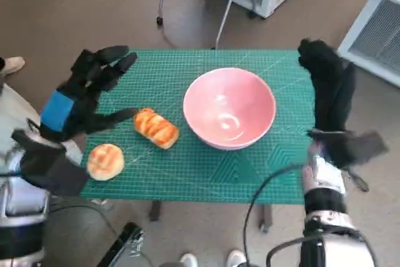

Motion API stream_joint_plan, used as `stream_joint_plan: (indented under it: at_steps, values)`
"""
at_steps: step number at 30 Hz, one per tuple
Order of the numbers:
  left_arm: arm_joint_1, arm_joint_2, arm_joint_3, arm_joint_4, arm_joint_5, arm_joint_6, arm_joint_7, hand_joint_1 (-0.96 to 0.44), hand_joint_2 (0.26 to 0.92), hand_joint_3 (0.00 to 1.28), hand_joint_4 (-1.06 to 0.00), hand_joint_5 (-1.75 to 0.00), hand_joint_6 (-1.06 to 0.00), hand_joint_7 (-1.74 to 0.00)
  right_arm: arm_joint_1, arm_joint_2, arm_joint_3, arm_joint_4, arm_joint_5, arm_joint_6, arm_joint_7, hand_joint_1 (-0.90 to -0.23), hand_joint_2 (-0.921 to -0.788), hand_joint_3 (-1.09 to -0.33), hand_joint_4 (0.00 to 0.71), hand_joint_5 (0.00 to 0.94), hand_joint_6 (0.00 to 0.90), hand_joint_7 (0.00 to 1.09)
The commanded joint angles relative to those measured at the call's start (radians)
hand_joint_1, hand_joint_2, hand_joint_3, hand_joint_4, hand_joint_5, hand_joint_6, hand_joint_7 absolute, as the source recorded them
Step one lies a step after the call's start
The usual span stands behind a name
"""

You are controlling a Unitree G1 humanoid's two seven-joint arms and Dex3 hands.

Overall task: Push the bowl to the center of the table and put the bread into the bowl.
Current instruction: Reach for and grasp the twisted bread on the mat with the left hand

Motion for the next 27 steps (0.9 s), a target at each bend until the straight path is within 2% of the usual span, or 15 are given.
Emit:
stream_joint_plan:
  at_steps: [1, 3, 5, 11, 17, 21, 27]
  values:
    - [-0.046, 0.038, -0.060, 0.030, 0.059, 0.021, -0.044, -0.04, 0.863, 0.03, -0.35, -0.01, -0.19, -0.52, 0.058, 0.001, 0.028, -0.060, 0.011, -0.023, 0.025, -0.596, -0.921, -0.747, 0.368, 0.024, 0.143, 0.66]
    - [-0.070, 0.052, -0.086, 0.056, 0.077, 0.007, -0.062, -0.04, 0.860, 0.02, -0.34, -0.01, -0.22, -0.46, 0.072, 0.005, 0.036, -0.085, 0.023, -0.026, 0.040, -0.596, -0.921, -0.748, 0.367, 0.023, 0.141, 0.66]
    - [-0.093, 0.063, -0.111, 0.083, 0.095, -0.012, -0.077, -0.03, 0.852, 0.01, -0.32, 0.00, -0.26, -0.33, 0.084, 0.004, 0.044, -0.102, 0.022, -0.035, 0.040, -0.601, -0.921, -0.749, 0.372, 0.024, 0.139, 0.66]
    - [-0.152, 0.094, -0.182, 0.155, 0.157, -0.058, -0.113, -0.02, 0.828, 0.00, -0.29, 0.00, -0.31, -0.18, 0.114, 0.000, 0.062, -0.132, 0.015, -0.048, 0.030, -0.615, -0.921, -0.755, 0.381, 0.026, 0.139, 0.66]
    - [-0.197, 0.132, -0.253, 0.199, 0.228, -0.105, -0.158, -0.01, 0.802, 0.00, -0.22, 0.00, -0.29, -0.11, 0.133, -0.005, 0.068, -0.151, 0.030, -0.035, 0.034, -0.624, -0.921, -0.748, 0.384, 0.023, 0.145, 0.66]
    - [-0.224, 0.153, -0.296, 0.219, 0.277, -0.121, -0.191, 0.00, 0.798, 0.00, -0.16, 0.00, -0.27, -0.07, 0.132, -0.009, 0.067, -0.156, 0.040, -0.016, 0.030, -0.641, -0.921, -0.744, 0.386, 0.021, 0.152, 0.66]
    - [-0.261, 0.161, -0.345, 0.250, 0.335, -0.128, -0.221, 0.01, 0.799, 0.00, -0.11, 0.00, -0.25, -0.05, 0.127, -0.012, 0.069, -0.159, 0.037, -0.007, 0.016, -0.646, -0.921, -0.744, 0.387, 0.019, 0.157, 0.65]
